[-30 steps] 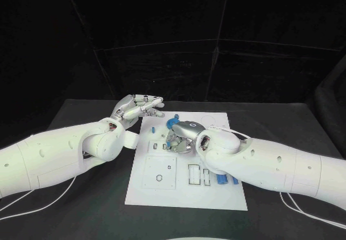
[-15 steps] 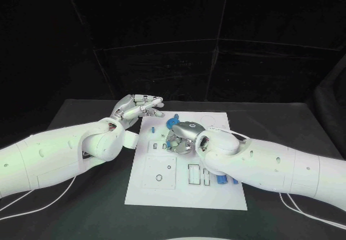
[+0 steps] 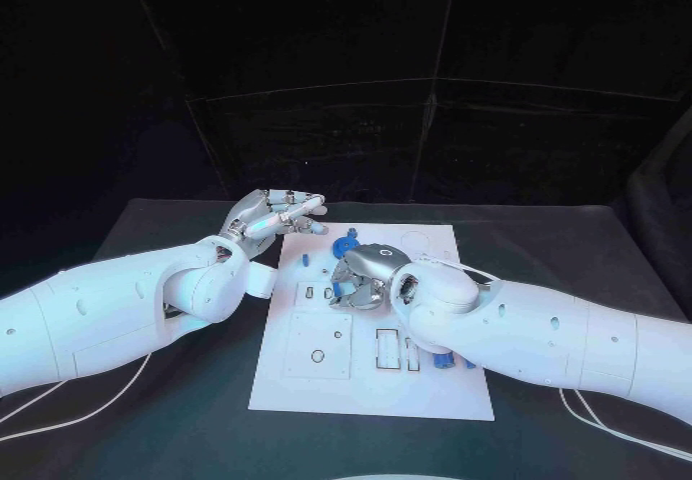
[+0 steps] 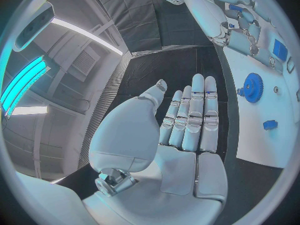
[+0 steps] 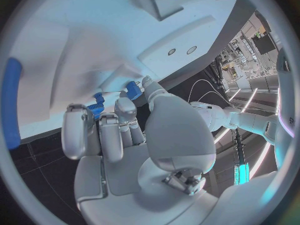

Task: Assemble the parts on the task board

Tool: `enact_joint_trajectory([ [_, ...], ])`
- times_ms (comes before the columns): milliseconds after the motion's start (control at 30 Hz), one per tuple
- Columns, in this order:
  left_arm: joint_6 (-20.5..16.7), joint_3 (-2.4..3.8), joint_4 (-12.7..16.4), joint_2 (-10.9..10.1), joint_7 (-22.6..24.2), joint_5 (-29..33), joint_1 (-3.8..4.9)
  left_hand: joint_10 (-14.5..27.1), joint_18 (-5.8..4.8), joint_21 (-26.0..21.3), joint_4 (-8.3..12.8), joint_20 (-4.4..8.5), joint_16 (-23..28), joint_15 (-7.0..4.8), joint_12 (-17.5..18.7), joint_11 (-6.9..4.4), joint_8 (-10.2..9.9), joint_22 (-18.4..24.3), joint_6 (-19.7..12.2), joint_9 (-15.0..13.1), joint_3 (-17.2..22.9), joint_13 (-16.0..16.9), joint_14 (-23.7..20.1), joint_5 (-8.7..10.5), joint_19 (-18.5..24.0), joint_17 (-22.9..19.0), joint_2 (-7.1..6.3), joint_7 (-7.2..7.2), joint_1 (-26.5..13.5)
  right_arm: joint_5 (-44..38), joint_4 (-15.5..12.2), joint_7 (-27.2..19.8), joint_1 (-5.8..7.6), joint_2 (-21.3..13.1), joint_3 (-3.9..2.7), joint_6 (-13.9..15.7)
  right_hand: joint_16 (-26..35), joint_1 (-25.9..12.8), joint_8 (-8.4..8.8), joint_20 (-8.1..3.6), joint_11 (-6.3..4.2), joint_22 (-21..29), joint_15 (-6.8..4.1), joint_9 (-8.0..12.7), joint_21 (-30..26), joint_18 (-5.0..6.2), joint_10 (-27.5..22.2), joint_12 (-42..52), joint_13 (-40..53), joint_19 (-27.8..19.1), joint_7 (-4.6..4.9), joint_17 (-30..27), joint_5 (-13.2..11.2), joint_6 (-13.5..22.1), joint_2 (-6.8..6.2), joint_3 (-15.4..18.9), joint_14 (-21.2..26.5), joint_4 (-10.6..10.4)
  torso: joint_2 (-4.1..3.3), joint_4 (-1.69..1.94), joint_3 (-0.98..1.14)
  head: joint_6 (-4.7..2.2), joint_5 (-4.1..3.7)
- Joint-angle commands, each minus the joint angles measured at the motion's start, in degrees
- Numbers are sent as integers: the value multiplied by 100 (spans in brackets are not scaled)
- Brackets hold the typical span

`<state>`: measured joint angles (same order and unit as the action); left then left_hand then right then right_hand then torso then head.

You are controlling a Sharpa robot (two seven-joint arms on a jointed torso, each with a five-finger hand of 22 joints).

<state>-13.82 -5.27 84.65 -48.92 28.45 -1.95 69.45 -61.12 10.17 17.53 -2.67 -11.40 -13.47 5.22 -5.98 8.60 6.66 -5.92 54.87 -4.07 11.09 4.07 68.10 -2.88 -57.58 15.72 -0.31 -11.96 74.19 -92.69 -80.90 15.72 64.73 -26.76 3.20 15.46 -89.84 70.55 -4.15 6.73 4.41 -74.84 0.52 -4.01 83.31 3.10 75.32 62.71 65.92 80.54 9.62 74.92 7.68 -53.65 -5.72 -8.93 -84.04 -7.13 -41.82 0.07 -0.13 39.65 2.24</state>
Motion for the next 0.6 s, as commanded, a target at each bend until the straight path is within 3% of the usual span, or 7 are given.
enact_joint_trajectory([
  [33, 59, 6, 0, 0, 17, 11, 10, -40, 33, -31, 21, -17, 29, 3, 32, 0, -29, 6, 28, 7, 2, -7, -48, 1, -28, 6, 46, 6, 17, -31, -39, 7, -5, -29, 2, 458, -16, -48, 25, 50, 39, 3, 58, 2, -25, 21, -12, -3, 3, 7, 5, 1508, 1, 54, -13, 121, -596, -71, 0, -1, 3, 0, 2],
  [200, 46, 6, -21, -3, -3, -2, 10, -42, 35, -28, 34, -14, 27, -1, 43, 1, -37, 8, 29, 7, 9, -8, -30, 2, -41, 21, 48, 7, 15, -25, -196, -239, -32, -130, 0, 1063, -16, -21, 20, 71, 66, -28, 82, -1, -12, 15, -41, -5, -7, 28, 32, 1508, 15, 149, -40, 375, -596, -221, 2, -5, 5, -3, 9],
  [333, 18, 6, -39, -18, -78, -130, 10, -210, 43, 151, 75, 91, -225, -124, 20, -84, -46, -62, 96, 0, 22, 17, 380, 9, -352, 226, 52, 68, -39, 147, -486, -839, -41, -382, -7, 1354, -16, 135, -4, 80, 68, -17, 86, -11, -17, 18, -46, 15, 4, 21, 35, 1508, 53, 163, 17, 488, -596, -271, 12, -15, 14, -1, 32],
  [500, 180, 6, -36, -93, -501, -626, 15, -942, 46, 538, 16, 327, -888, -362, -284, -324, -10, -246, 288, -20, -13, 172, 1021, -4, -894, 716, 16, 240, -238, 954, -923, -1731, 81, -936, -122, 1060, -16, 441, -79, 76, 69, 8, 115, -37, -33, 26, -81, 0, -13, 1, 14, 1508, 160, 67, 113, 572, -596, -209, 33, -14, -3, -31, 24],
  [533, 235, 6, -36, -110, -662, -821, 17, -1092, 38, 682, -18, 399, -1205, -424, -356, -386, 17, -322, 382, -33, -43, 221, 1160, 5, -1052, 976, -6, 287, -317, 1218, -990, -1914, 151, -1064, -143, 901, -16, 569, -104, 91, 57, 51, 126, -45, -55, 32, -103, -37, -46, -27, 13, 1508, 206, 26, 179, 549, -596, -165, 43, -18, -2, -32, 26],
  [567, 309, 7, -38, -128, -898, -1042, 20, -1291, 40, 857, -61, 470, -1921, -491, -483, -456, 60, -413, 489, -56, -97, 300, 1428, -32, -1255, 1599, -37, 341, -404, 1485, -1053, -2069, 221, -1192, -158, 749, -16, 693, -125, 109, 58, 73, 116, -50, -67, 34, -113, -69, -76, -42, 17, 1508, 221, -10, 231, 541, -596, -117, 59, -21, 1, -22, 36],
  [600, 385, 7, -38, -147, -1191, -1293, 28, -1373, 42, 1078, -93, 571, -3374, -532, -578, -535, 67, -534, 528, -66, -132, 387, 1697, -15, -1475, 2991, -36, 385, -453, 1743, -1116, -2181, 290, -1325, -170, 600, -16, 791, -134, 110, 48, 81, 124, -51, -72, 38, -125, -100, -105, -48, 7, 1508, 245, -25, 286, 508, -596, -78, 74, -28, 3, -17, 49],
])
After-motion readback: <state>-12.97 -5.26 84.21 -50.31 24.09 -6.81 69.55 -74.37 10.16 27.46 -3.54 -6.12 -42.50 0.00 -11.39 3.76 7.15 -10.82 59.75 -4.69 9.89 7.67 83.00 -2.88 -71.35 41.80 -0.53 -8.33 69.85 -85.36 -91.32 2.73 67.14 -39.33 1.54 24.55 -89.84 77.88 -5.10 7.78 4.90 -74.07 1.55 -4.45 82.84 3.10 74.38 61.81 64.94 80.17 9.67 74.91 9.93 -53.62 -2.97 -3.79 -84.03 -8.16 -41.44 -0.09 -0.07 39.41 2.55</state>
